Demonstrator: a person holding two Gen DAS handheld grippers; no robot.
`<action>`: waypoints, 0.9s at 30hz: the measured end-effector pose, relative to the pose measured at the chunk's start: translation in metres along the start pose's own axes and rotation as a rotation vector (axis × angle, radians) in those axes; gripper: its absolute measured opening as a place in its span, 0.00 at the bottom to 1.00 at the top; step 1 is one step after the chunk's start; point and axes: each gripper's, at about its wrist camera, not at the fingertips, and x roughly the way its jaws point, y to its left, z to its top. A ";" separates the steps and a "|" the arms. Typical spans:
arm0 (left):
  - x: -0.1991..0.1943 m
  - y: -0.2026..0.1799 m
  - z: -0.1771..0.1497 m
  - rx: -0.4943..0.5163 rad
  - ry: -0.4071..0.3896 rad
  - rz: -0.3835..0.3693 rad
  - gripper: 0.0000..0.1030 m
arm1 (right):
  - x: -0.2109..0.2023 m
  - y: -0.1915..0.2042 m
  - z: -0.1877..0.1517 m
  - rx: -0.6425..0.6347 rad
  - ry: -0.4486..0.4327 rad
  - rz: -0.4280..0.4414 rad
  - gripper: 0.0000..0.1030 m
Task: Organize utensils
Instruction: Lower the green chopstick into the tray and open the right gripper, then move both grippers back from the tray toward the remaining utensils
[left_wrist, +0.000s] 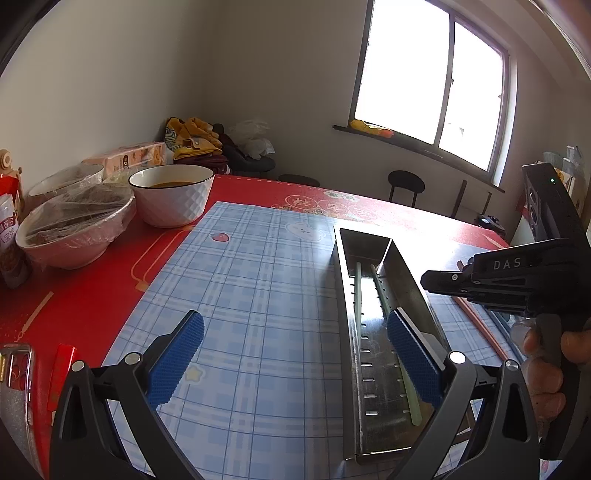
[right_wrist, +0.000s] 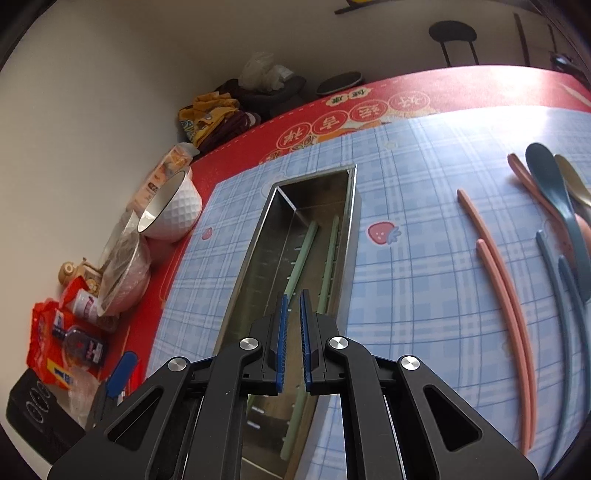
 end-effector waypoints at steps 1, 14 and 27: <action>0.000 0.000 0.000 0.001 -0.001 0.000 0.94 | -0.005 -0.001 0.001 -0.027 -0.020 -0.006 0.07; 0.002 -0.001 0.000 0.006 0.004 0.038 0.94 | -0.072 -0.060 -0.010 -0.213 -0.205 -0.021 0.79; -0.031 -0.055 0.021 0.056 -0.052 0.047 0.94 | -0.149 -0.138 -0.011 -0.251 -0.387 -0.015 0.86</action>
